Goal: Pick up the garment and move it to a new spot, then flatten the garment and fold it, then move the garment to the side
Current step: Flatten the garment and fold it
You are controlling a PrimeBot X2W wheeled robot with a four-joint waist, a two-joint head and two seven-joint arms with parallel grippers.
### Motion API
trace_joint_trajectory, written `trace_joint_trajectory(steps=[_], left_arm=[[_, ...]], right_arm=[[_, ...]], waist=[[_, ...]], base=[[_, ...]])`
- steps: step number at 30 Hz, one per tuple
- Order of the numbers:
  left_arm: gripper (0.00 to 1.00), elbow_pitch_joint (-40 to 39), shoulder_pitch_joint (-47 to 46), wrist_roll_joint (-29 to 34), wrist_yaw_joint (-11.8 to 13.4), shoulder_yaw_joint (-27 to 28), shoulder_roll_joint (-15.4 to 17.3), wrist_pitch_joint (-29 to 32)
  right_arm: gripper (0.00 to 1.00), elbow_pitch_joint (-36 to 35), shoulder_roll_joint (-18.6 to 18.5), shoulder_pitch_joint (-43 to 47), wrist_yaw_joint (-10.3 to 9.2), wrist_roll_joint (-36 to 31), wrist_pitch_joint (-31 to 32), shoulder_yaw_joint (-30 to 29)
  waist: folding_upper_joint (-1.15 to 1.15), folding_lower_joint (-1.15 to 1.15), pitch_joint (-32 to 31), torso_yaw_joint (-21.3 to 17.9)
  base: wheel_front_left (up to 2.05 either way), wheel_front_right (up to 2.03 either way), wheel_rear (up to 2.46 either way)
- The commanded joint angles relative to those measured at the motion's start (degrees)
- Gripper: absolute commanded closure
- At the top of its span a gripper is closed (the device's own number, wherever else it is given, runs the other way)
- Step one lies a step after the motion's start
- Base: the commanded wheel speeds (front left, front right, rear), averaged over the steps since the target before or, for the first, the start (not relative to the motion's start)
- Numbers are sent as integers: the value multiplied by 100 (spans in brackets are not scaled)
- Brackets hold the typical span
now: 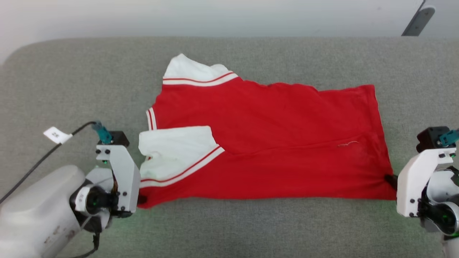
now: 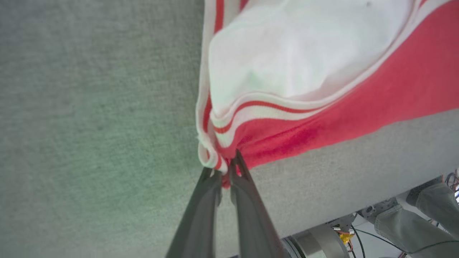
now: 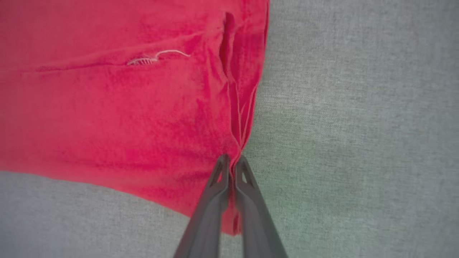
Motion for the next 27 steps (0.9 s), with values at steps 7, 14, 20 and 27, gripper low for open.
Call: trace_joint_trajectory(steps=[7, 14, 20, 27], left_arm=[[100, -784, 247, -12, 431, -132, 380, 266], [100, -1680, 636, -86, 813, -215, 698, 300], [100, -1837, 877, -163, 937, -245, 721, 225], [65, -1553, 975, -244, 827, -181, 575, 68]], right_arm=[[100, -600, -247, 420, -11, 98, 671, -23], [100, -997, -214, 865, -11, 137, 1021, -234], [100, -955, -129, 1024, -10, 63, 999, -268], [95, -708, -118, 1040, -10, 47, 802, -27]], waist=[[0, 0, -195, 56], [0, 0, -211, 56], [0, 0, -181, 31], [0, 0, -156, -4]], base=[[0, 0, 0], [0, 0, 0], [0, 0, 0], [0, 0, 0]])
